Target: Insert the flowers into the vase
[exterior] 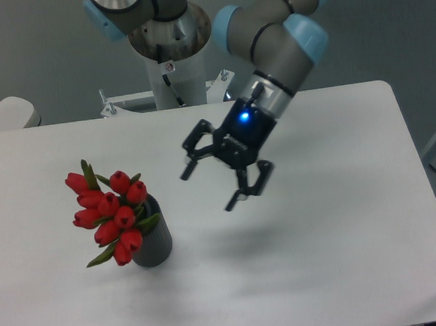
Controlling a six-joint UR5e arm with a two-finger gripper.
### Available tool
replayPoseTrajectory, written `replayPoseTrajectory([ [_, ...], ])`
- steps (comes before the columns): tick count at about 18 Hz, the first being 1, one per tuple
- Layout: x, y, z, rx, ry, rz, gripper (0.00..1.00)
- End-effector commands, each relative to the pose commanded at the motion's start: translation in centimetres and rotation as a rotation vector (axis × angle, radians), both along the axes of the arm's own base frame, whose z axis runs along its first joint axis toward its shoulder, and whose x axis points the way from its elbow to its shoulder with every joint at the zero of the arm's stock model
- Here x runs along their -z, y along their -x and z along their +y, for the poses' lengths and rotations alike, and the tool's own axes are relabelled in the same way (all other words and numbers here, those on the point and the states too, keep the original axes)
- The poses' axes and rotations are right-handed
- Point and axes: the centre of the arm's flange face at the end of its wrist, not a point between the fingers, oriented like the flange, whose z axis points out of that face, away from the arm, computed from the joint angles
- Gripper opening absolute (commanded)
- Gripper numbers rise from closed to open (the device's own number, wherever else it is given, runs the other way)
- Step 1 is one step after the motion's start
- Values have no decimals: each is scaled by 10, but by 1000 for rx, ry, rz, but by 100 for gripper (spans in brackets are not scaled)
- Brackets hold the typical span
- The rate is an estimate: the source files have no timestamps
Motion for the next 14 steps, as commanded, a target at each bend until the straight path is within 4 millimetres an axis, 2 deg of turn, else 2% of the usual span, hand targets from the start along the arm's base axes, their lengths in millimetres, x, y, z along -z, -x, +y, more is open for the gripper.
replayPoseTrajectory([
  [2,-7,16,-4,-26,67,87,100],
  [4,-3,34,-4,-15,133,172,100],
  [6,-1,44,-12,-29,230,252,100],
  [9,3,49,-25,-38,400,361,100],
  [14,-4,48,-20,-30,547,466,100],
])
